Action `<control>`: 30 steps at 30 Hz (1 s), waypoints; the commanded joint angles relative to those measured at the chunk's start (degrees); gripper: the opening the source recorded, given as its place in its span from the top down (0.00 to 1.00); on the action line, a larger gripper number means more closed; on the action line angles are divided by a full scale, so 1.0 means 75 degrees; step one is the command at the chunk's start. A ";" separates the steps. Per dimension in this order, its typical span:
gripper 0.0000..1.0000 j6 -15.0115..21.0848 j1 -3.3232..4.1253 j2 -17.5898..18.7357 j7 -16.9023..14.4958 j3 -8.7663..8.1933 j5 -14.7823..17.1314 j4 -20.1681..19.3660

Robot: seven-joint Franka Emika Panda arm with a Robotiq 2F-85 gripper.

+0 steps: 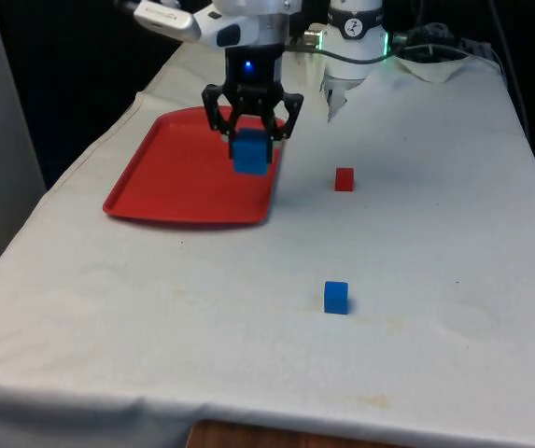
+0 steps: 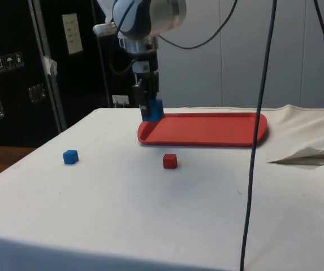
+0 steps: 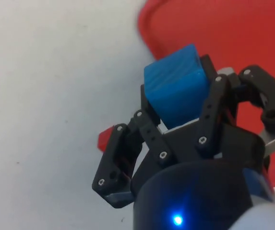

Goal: Pick up the largest block and place it onto the tray.

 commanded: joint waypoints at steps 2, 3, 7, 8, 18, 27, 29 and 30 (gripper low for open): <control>1.00 0.0115 -0.0053 -0.0076 -0.0183 -0.0031 0.0069 -0.0099; 1.00 0.0122 -0.0061 -0.0076 -0.0229 -0.0061 0.0084 -0.0122; 1.00 0.0130 -0.0092 -0.0061 -0.0474 -0.0206 0.0168 -0.0191; 1.00 0.0130 -0.0092 -0.0061 -0.0535 -0.0244 0.0199 -0.0206; 1.00 0.0290 -0.0283 0.0122 -0.1360 -0.0466 0.0726 -0.0382; 1.00 0.0405 -0.0466 0.0680 -0.2506 -0.0626 0.1826 -0.0344; 1.00 0.0420 -0.0504 0.0833 -0.2788 -0.0672 0.2101 -0.0328; 1.00 0.0420 -0.0519 0.0909 -0.2926 -0.0695 0.2246 -0.0313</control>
